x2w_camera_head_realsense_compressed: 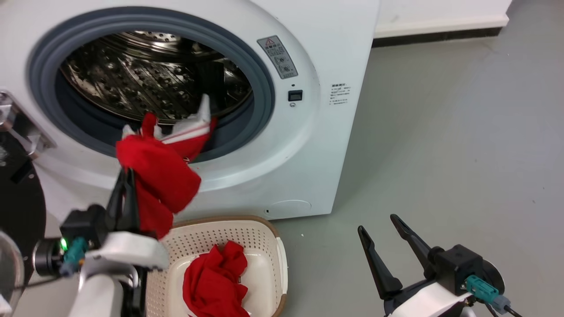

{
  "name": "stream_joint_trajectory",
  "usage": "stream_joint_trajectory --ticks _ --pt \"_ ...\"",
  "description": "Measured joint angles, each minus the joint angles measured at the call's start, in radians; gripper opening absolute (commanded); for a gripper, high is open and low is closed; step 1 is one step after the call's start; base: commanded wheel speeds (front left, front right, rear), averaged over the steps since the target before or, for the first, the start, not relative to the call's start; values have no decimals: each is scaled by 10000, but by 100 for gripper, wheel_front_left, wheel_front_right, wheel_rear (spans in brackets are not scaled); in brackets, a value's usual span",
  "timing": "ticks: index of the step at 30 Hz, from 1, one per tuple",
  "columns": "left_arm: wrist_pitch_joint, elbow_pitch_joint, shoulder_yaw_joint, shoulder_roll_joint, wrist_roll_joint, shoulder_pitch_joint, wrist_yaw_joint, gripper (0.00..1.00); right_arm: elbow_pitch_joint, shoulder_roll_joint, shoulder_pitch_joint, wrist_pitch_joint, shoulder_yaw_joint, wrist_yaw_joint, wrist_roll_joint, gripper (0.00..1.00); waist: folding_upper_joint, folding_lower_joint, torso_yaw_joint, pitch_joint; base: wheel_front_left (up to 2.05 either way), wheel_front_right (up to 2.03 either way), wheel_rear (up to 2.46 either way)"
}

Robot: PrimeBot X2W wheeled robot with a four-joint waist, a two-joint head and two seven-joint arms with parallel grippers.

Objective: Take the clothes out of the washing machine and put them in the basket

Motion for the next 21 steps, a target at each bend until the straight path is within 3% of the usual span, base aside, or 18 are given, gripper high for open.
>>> stream_joint_trajectory --ticks 13,21 --pt "232 -2412 -516 -387 222 2356 92 0 -376 0 181 211 54 0 -90 100 0 2 445 10 0 0 0" --pt "366 -2132 -794 -677 -81 2982 77 0 -437 0 101 196 50 0 -107 100 0 3 468 614 0 0 0"
